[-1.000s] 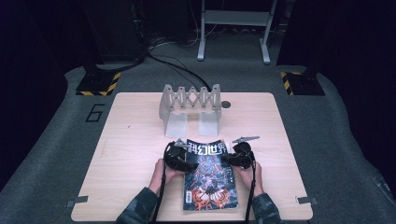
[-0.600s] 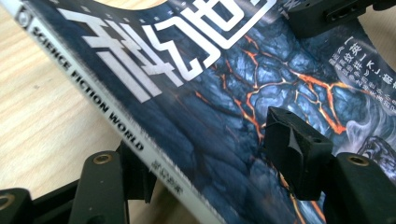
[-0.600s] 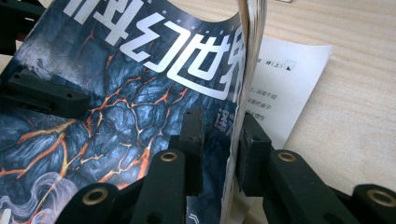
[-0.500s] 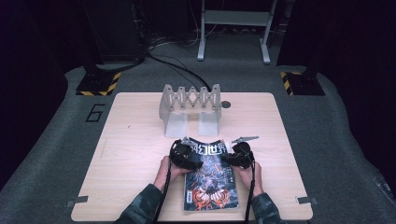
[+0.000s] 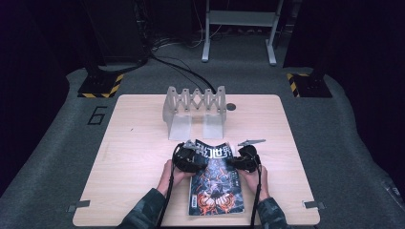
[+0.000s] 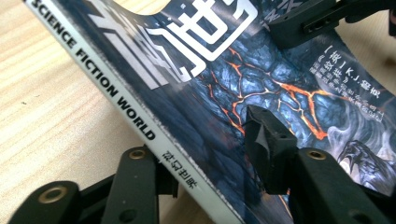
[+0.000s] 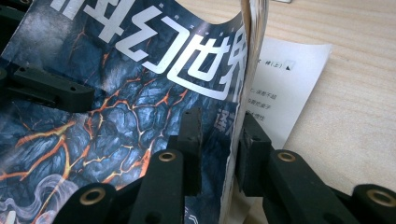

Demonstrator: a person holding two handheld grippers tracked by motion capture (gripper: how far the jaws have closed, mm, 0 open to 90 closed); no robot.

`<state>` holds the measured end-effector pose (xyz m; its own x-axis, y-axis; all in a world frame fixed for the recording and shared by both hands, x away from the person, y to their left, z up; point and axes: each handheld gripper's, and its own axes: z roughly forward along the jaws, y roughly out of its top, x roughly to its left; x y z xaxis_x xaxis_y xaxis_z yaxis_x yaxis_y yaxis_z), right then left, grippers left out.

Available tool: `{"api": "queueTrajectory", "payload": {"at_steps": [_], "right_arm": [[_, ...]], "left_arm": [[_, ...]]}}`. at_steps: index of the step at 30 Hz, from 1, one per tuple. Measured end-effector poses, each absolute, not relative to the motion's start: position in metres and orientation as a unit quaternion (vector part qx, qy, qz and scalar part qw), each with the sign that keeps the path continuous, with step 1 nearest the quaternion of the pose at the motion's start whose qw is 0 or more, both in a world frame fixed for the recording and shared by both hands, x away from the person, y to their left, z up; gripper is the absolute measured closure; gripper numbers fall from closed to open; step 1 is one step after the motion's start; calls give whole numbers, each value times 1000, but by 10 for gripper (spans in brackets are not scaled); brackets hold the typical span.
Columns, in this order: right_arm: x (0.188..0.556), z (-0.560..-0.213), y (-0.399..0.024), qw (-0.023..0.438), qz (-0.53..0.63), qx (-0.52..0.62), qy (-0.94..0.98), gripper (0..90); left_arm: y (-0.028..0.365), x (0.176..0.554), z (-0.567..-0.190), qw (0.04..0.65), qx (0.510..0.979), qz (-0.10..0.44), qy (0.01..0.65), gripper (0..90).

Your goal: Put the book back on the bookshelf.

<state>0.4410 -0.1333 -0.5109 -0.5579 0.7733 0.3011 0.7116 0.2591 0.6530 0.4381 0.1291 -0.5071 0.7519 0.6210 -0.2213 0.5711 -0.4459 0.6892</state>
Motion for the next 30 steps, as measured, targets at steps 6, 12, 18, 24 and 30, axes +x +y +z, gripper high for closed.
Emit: {"api": "queueTrajectory", "payload": {"at_steps": [6,12,18,24,30], "right_arm": [[440,-510,-133,30,387,469,793,705],[441,-509,-132,41,386,458,800,660],[440,-508,-134,35,385,464,797,593],[440,-507,-137,30,390,464,795,535],[441,-504,-141,34,386,468,794,480]], "left_arm": [[131,431,-509,416,839,46,348,625],[132,427,-507,428,835,59,340,635],[135,420,-504,448,829,77,326,648],[136,414,-502,465,821,92,318,652],[137,410,-498,471,821,101,307,656]]}}
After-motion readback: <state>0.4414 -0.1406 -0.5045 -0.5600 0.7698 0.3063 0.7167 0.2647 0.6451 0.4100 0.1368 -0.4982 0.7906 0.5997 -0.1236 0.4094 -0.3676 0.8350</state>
